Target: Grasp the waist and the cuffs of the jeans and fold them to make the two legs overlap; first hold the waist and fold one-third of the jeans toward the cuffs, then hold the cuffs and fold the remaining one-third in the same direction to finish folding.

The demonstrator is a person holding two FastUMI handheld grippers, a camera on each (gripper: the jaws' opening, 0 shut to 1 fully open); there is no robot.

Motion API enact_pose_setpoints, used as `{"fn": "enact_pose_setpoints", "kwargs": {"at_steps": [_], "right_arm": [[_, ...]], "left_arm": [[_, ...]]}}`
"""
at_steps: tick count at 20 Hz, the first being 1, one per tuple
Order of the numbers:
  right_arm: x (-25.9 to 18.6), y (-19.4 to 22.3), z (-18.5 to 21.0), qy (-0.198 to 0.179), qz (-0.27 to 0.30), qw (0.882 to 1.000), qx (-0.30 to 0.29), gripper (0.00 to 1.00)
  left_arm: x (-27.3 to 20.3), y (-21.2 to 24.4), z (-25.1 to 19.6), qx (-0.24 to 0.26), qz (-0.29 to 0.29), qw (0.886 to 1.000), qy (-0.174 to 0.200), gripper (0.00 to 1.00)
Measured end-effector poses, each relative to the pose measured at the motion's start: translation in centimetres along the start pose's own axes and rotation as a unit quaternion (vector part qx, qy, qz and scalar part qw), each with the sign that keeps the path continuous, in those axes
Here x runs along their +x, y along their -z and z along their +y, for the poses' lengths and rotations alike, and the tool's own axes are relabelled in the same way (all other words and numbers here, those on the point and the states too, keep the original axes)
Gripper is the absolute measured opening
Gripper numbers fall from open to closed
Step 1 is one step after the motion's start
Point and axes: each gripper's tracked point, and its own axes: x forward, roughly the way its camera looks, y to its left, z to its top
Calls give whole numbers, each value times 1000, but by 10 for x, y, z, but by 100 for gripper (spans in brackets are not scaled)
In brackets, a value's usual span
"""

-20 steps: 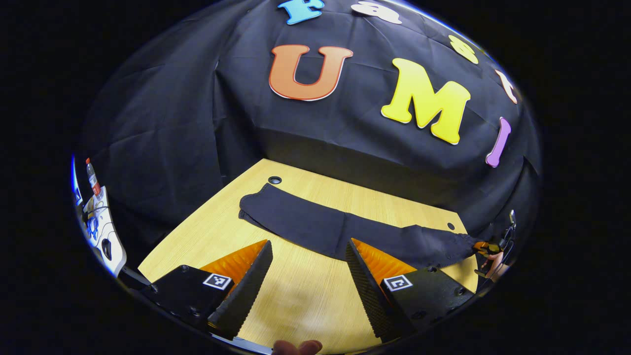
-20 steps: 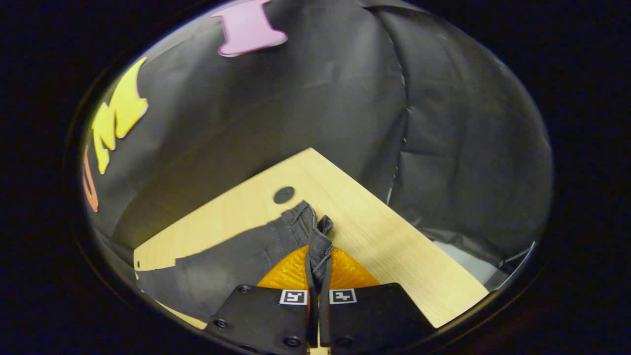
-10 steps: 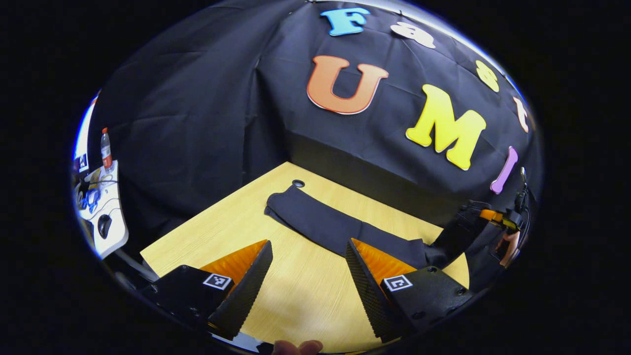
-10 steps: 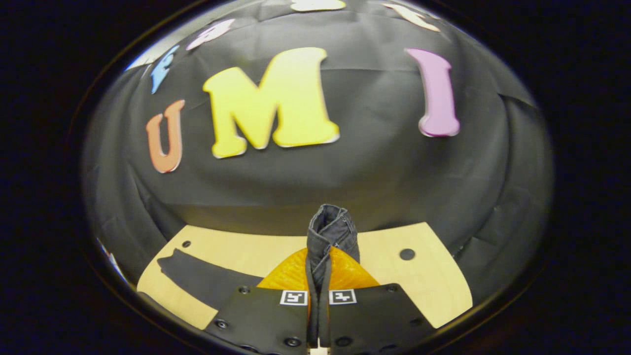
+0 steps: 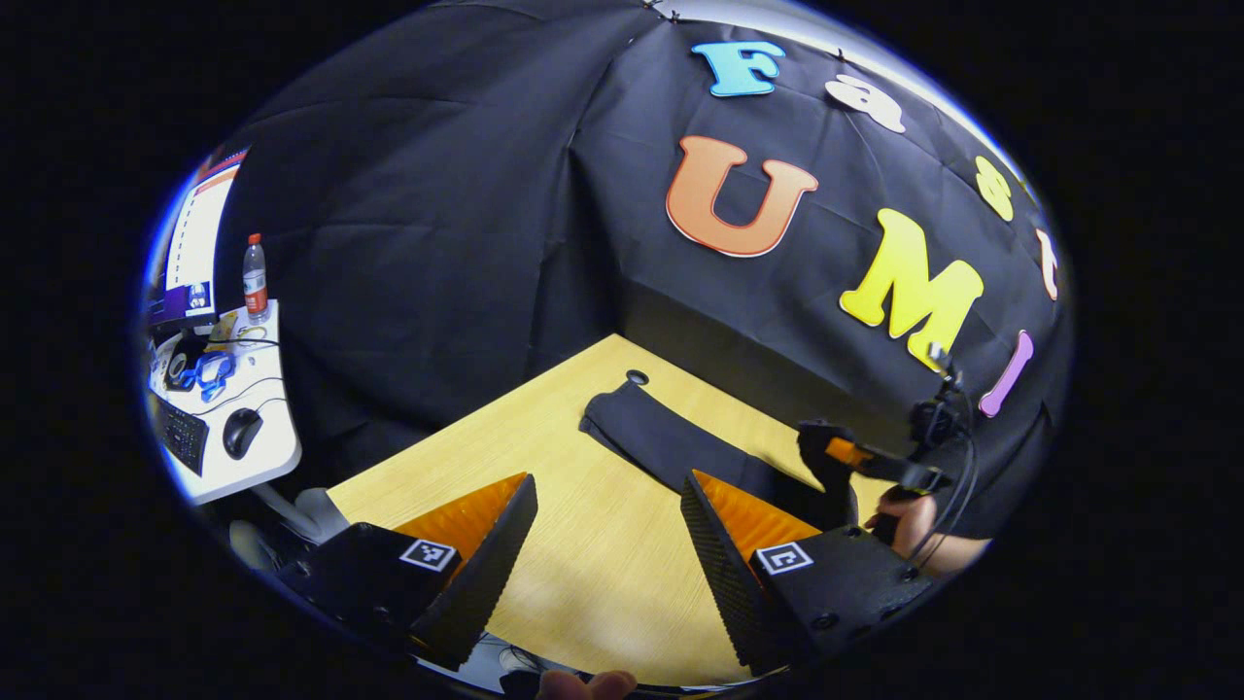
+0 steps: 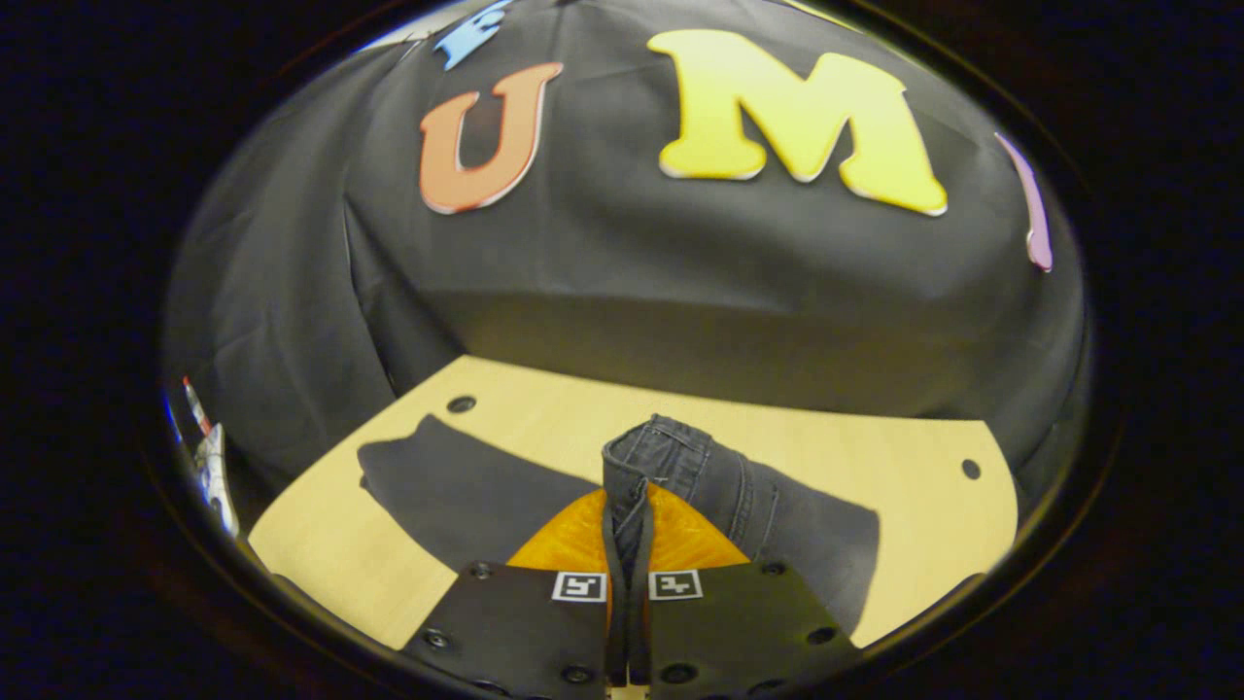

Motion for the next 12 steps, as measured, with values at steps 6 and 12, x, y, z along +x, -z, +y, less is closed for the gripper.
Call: {"fn": "enact_pose_setpoints", "kwargs": {"at_steps": [6,12], "right_arm": [[25,34,4,11,46,998,-31,0],[22,55,38,-55,74,994,-56,30]], "left_arm": [[-10,6,27,6,6,999,-31,96],[1,14,33,-11,22,999,-48,96]]}}
